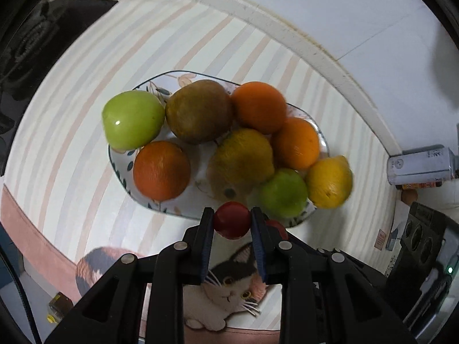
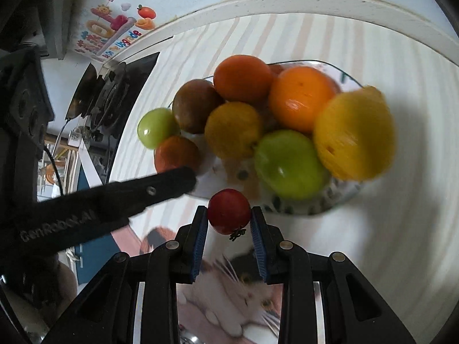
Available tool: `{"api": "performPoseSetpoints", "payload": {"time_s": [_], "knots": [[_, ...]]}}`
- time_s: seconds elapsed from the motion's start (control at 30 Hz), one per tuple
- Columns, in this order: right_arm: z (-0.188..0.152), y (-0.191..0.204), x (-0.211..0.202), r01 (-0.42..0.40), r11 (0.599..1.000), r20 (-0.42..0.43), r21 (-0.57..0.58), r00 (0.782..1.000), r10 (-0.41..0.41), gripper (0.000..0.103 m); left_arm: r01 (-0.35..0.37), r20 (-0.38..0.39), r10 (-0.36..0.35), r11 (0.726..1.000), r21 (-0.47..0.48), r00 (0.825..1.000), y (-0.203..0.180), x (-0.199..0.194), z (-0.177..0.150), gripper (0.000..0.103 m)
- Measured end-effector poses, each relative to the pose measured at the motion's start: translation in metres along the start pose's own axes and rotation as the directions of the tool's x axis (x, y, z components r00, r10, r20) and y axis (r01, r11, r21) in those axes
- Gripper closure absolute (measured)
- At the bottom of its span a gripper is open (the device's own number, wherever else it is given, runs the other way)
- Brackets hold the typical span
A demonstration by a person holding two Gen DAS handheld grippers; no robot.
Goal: Organize fruits
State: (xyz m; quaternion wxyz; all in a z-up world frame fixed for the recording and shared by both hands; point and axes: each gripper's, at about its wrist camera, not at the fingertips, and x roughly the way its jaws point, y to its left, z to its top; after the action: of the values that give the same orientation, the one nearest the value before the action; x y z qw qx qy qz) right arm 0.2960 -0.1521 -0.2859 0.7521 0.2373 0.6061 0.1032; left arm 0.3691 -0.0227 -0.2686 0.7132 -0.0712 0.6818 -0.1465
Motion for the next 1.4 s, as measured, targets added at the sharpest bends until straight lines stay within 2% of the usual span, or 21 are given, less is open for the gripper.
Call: {"api": "performPoseSetpoints", "payload": {"time_s": [0.23, 0.27, 0.3, 0.43, 0.53, 0.6, 0.67, 0.73, 0.8, 0.9, 1.07, 1.17, 1.4], "knots": [[0.014, 0.007, 0.018, 0.005, 1.000, 0.007, -0.001, 1.000, -0.005, 0.069, -0.024, -0.033, 0.025, 1.000, 0.017, 0.999, -0.004, 0.011, 0.013, 0.079], [0.015, 0.007, 0.019, 0.012, 1.000, 0.003, 0.000, 1.000, -0.012, 0.066, -0.031, -0.032, 0.031, 0.999, 0.020, 0.999, -0.004, 0.010, 0.013, 0.079], [0.015, 0.007, 0.020, 0.021, 1.000, 0.001, 0.005, 1.000, -0.021, 0.057, -0.038, -0.031, 0.038, 0.999, 0.021, 0.999, -0.006, 0.010, 0.014, 0.079], [0.014, 0.007, 0.017, 0.024, 1.000, 0.001, 0.010, 1.000, -0.024, 0.047, -0.055, -0.019, 0.055, 0.998, 0.024, 0.998, -0.011, 0.005, 0.015, 0.076], [0.010, 0.004, 0.003, 0.037, 0.999, 0.014, 0.021, 0.999, -0.038, 0.032, -0.083, 0.005, 0.083, 0.996, 0.026, 0.997, -0.010, -0.003, 0.013, 0.072], [0.007, 0.002, -0.011, 0.068, 0.998, 0.039, 0.013, 0.997, -0.068, 0.025, -0.105, 0.037, 0.104, 0.994, 0.023, 0.994, -0.008, -0.014, 0.009, 0.057], [0.005, 0.000, -0.024, 0.121, 0.993, 0.060, -0.001, 0.991, -0.121, 0.018, -0.121, 0.069, 0.119, 0.992, 0.018, 0.990, -0.004, -0.022, 0.004, 0.032], [0.004, -0.001, -0.035, 0.182, 0.983, 0.079, -0.023, 0.980, -0.180, 0.010, -0.154, 0.096, 0.151, 0.988, 0.021, 0.984, 0.000, -0.030, -0.003, 0.018], [0.001, -0.003, -0.044, 0.233, 0.971, 0.092, -0.043, 0.969, -0.229, 0.009, -0.195, 0.129, 0.191, 0.981, 0.019, 0.973, 0.003, -0.036, -0.014, 0.012], [-0.002, -0.008, -0.055, 0.305, 0.950, 0.117, -0.069, 0.948, -0.296, 0.006, -0.227, 0.163, 0.223, 0.974, 0.009, 0.961, 0.006, -0.042, -0.028, 0.011], [-0.014, -0.020, -0.075, 0.347, 0.934, 0.141, -0.089, 0.933, -0.333, 0.005, -0.254, 0.191, 0.250, 0.967, -0.006, 0.949, 0.002, -0.047, -0.051, 0.011], [-0.019, -0.022, -0.088, 0.350, 0.932, 0.156, -0.099, 0.930, -0.332, 0.005, -0.260, 0.212, 0.259, 0.965, -0.022, 0.942, -0.006, -0.054, -0.065, 0.011], [-0.046, -0.018, -0.134, 0.347, 0.924, 0.217, -0.159, 0.926, -0.310, 0.005, -0.284, 0.284, 0.296, 0.955, -0.082, 0.912, -0.028, -0.087, -0.100, 0.011]]}}
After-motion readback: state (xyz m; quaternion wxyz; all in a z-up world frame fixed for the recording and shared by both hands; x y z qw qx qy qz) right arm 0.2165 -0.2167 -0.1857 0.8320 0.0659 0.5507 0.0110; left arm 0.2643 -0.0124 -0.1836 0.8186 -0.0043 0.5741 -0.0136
